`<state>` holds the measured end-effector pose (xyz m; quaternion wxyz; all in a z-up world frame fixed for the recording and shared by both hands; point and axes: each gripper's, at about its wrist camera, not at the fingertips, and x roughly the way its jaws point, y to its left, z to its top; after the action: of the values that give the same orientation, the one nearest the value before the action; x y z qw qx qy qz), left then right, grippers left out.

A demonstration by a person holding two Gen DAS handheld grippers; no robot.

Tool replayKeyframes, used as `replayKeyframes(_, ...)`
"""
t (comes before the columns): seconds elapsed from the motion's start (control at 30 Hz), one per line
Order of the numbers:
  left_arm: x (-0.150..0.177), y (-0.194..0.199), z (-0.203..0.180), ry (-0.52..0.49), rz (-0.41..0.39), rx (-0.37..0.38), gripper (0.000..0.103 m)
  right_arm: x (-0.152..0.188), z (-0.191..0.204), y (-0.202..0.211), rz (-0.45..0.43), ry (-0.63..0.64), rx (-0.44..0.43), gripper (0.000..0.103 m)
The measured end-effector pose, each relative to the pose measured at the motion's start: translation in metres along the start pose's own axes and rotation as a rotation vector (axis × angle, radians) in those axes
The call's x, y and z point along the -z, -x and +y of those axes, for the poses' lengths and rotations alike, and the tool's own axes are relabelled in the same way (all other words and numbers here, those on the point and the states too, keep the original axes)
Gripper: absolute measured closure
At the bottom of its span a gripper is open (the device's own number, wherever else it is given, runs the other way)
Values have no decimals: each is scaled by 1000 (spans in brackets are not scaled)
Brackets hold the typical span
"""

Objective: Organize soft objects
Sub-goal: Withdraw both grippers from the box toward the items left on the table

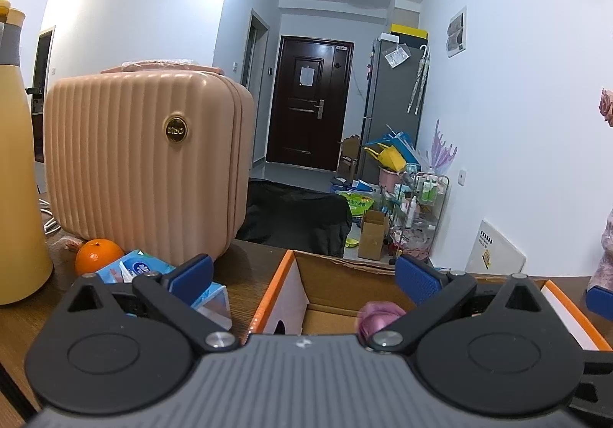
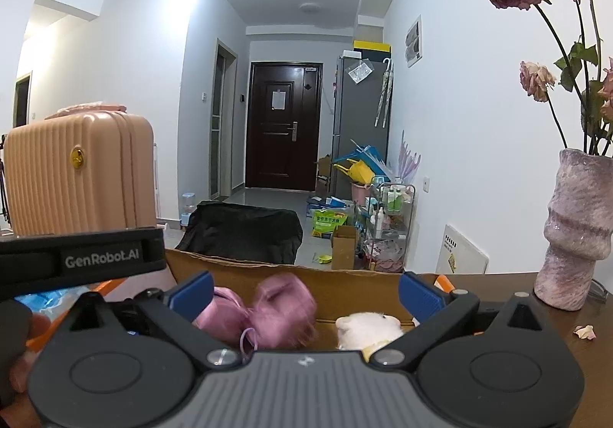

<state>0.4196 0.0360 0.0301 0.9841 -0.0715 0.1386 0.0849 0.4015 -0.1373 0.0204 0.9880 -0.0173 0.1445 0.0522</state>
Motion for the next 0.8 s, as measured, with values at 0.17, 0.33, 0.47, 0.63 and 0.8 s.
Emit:
replayKeyframes(0.17, 2, 3, 2, 8, 4, -9, 0, -1, -3, 4, -6, -4, -2, 0)
replayKeyframes(0.33, 5, 10, 5, 6, 10, -10, 0, 2, -10, 12, -7, -9, 8, 0)
replayKeyframes(0.47, 8, 20, 5, -7, 0, -16, 0, 4, -14, 21, -7, -17, 16, 0)
replayKeyframes(0.63, 14, 34, 10, -21, -5, -15, 0, 9, -20, 36, -22, -32, 14, 0)
replayKeyframes(0.8, 20, 48, 12, -34, -6, -27, 0, 13, -26, 51, -38, -43, 10, 0)
